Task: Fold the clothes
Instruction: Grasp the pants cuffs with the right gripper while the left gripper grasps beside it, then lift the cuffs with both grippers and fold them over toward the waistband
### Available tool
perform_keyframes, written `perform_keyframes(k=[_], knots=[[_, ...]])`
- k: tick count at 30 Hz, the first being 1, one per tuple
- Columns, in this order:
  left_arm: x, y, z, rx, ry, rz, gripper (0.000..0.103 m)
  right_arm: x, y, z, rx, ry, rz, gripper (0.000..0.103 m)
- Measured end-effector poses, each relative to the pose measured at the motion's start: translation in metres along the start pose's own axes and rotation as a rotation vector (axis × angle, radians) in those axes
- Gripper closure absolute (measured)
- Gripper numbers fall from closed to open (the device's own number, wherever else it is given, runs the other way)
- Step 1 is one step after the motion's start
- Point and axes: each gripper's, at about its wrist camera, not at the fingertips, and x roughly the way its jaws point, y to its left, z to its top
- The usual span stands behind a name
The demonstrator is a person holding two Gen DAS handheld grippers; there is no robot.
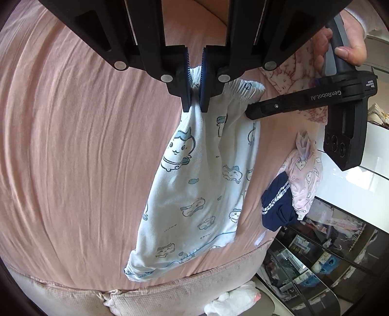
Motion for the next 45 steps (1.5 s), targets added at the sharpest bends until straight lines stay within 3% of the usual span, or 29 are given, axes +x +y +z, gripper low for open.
perform_keyframes(k=[5, 8, 16, 18, 19, 20, 22, 23, 26, 29, 33, 34, 35, 36, 37, 40, 45], knots=[[-0.009, 0.008, -0.025, -0.022, 0.038, -0.048, 0.096, -0.016, 0.002, -0.037, 0.037, 0.03, -0.002, 0.098], [-0.013, 0.01, -0.027, -0.011, 0.036, -0.035, 0.096, -0.01, 0.001, -0.047, 0.044, 0.056, -0.016, 0.098], [-0.003, 0.013, -0.029, -0.014, 0.069, 0.083, 0.093, -0.006, -0.017, -0.012, 0.112, 0.019, -0.085, 0.096], [-0.004, 0.012, -0.029, -0.021, 0.049, 0.095, 0.087, -0.001, -0.019, -0.005, 0.106, 0.033, -0.095, 0.088], [-0.005, 0.012, -0.028, -0.024, 0.039, 0.091, 0.075, 0.002, -0.019, -0.005, 0.102, 0.043, -0.088, 0.076], [-0.006, 0.012, -0.028, -0.027, 0.028, 0.08, 0.056, 0.004, -0.02, -0.004, 0.096, 0.051, -0.077, 0.069], [-0.008, 0.01, -0.027, -0.021, 0.011, 0.083, 0.036, 0.007, -0.021, -0.004, 0.086, 0.06, -0.058, 0.055], [-0.008, 0.008, -0.026, -0.004, 0.008, 0.12, 0.036, 0.007, -0.022, -0.006, 0.083, 0.059, -0.057, 0.052], [-0.003, 0.006, -0.027, 0.026, 0.014, 0.28, 0.036, 0.013, -0.027, -0.009, 0.093, 0.078, -0.082, 0.047], [0.008, 0.011, -0.029, 0.022, 0.065, 0.304, 0.036, 0.028, -0.03, -0.01, 0.094, 0.136, -0.069, 0.046], [0.017, 0.02, -0.034, 0.021, 0.104, 0.249, 0.037, 0.044, -0.034, -0.01, 0.095, 0.163, -0.044, 0.045], [0.016, 0.021, -0.036, 0.024, 0.101, 0.24, 0.041, 0.044, -0.035, -0.01, 0.098, 0.157, -0.029, 0.047], [0.015, 0.022, -0.037, 0.027, 0.097, 0.228, 0.061, 0.044, -0.036, -0.011, 0.103, 0.157, -0.003, 0.051], [0.014, 0.023, -0.039, 0.026, 0.098, 0.207, 0.073, 0.045, -0.038, -0.012, 0.123, 0.169, 0.035, 0.073], [0.013, 0.026, -0.042, 0.019, 0.105, 0.18, 0.087, 0.046, -0.04, -0.014, 0.146, 0.176, 0.069, 0.088], [0.006, 0.029, -0.049, 0.014, 0.1, 0.125, 0.092, 0.04, -0.036, -0.014, 0.134, 0.154, 0.088, 0.098], [-0.012, 0.039, -0.057, -0.043, 0.094, 0.004, 0.092, 0.02, -0.028, -0.008, 0.113, 0.099, 0.123, 0.099]])
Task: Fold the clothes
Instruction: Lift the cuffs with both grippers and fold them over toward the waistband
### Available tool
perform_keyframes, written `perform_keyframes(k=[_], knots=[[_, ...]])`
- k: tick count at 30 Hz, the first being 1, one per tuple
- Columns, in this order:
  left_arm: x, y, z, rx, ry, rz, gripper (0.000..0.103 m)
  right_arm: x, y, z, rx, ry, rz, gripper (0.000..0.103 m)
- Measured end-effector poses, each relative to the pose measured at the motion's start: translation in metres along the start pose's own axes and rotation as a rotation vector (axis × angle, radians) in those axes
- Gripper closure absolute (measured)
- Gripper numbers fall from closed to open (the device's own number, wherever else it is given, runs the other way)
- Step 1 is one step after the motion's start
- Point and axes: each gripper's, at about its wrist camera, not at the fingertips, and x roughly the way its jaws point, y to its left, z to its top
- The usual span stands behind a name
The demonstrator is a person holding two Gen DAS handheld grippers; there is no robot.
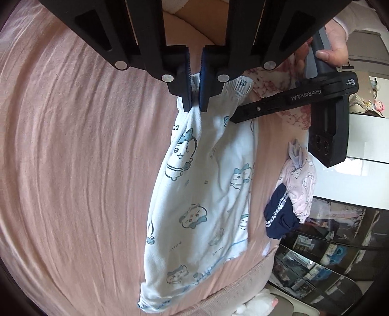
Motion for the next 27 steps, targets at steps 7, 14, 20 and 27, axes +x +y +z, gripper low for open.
perform_keyframes(k=[7, 14, 20, 27], knots=[[-0.028, 0.019, 0.014, -0.137, 0.003, -0.175, 0.092, -0.019, 0.011, 0.042, 0.024, -0.07, 0.079, 0.1], [-0.034, 0.044, 0.056, -0.253, -0.006, -0.267, 0.092, -0.027, 0.017, 0.107, 0.013, -0.151, 0.058, 0.1], [-0.011, 0.018, 0.11, -0.253, 0.035, -0.272, 0.092, -0.025, 0.01, 0.107, 0.0, -0.085, -0.039, 0.1], [-0.004, 0.024, 0.095, -0.26, 0.044, -0.208, 0.084, 0.01, -0.007, 0.033, 0.079, 0.114, -0.02, 0.079]])
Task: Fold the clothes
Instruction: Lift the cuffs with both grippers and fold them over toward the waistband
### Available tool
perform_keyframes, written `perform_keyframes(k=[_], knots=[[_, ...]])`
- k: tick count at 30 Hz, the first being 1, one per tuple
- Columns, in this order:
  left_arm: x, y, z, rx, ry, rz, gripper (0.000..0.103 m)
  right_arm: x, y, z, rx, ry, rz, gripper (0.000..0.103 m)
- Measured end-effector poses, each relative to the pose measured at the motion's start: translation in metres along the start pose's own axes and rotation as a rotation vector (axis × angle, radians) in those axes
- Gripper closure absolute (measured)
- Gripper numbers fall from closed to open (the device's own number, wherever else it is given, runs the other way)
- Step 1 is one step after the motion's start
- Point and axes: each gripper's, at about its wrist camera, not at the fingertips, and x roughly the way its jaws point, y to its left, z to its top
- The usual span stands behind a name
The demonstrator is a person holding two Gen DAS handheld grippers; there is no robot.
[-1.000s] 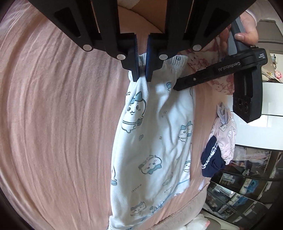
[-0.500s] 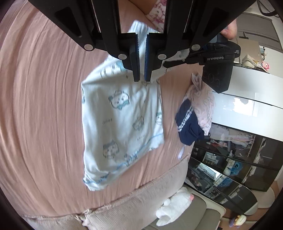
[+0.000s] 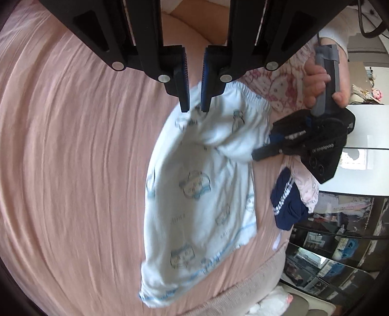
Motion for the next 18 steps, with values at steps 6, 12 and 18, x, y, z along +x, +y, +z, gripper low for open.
perform_keyframes(k=[6, 12, 18], knots=[[0.001, -0.007, -0.014, 0.021, -0.017, 0.013, 0.041, 0.023, -0.003, -0.018, 0.061, -0.031, -0.032, 0.062], [0.001, -0.018, -0.037, 0.094, -0.088, 0.268, 0.036, 0.025, -0.014, -0.008, 0.203, -0.094, 0.124, 0.048], [0.019, 0.005, -0.051, 0.053, -0.005, 0.173, 0.06, 0.046, -0.012, -0.017, 0.22, -0.03, 0.246, 0.066]])
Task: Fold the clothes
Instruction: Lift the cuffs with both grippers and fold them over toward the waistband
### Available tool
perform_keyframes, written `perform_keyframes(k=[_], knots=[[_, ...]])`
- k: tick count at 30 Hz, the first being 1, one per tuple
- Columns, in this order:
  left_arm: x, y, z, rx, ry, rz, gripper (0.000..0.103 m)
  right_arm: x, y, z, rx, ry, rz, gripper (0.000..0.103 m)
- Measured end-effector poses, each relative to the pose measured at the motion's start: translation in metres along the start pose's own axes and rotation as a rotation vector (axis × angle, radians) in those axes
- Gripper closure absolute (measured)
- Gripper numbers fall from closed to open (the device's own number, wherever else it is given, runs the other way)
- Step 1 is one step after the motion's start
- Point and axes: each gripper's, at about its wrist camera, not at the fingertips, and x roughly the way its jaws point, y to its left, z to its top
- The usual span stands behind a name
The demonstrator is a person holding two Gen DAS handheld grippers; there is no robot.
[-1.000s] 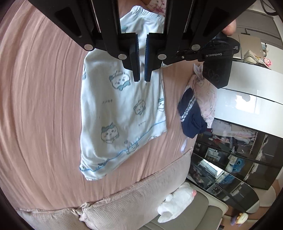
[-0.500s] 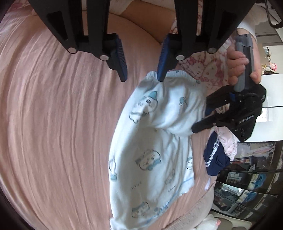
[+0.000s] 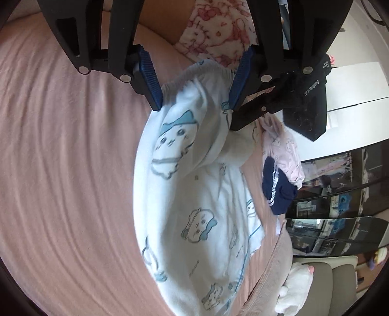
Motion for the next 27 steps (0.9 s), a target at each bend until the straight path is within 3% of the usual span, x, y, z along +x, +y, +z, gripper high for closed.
perform_keyframes(k=[1, 4, 8, 12, 19, 21, 23, 26, 27], knots=[[0.001, 0.001, -0.002, 0.003, 0.005, -0.012, 0.078, -0.001, 0.001, -0.002, -0.011, -0.011, -0.018, 0.088], [-0.008, -0.001, -0.009, 0.017, -0.007, -0.056, 0.085, -0.009, 0.006, -0.008, -0.041, -0.039, -0.048, 0.096], [-0.026, -0.007, -0.012, -0.005, 0.001, -0.185, 0.085, -0.041, 0.029, -0.004, -0.105, -0.087, -0.039, 0.096], [-0.036, -0.01, 0.01, -0.064, 0.012, -0.326, 0.085, -0.064, 0.055, 0.018, -0.145, -0.115, -0.039, 0.092], [-0.038, -0.019, 0.078, -0.16, -0.038, -0.401, 0.084, -0.057, 0.093, 0.101, -0.188, -0.131, -0.089, 0.088], [-0.029, -0.013, 0.101, -0.233, -0.019, -0.417, 0.071, -0.046, 0.093, 0.127, -0.144, -0.113, -0.092, 0.082], [-0.029, -0.012, 0.119, -0.251, -0.014, -0.436, 0.028, -0.041, 0.089, 0.147, -0.097, -0.088, -0.078, 0.079], [-0.035, -0.015, 0.143, -0.241, -0.015, -0.461, 0.021, -0.046, 0.091, 0.163, -0.091, -0.099, -0.03, 0.075], [-0.04, -0.02, 0.149, -0.216, -0.016, -0.466, 0.021, -0.048, 0.092, 0.166, -0.093, -0.104, -0.009, 0.069]])
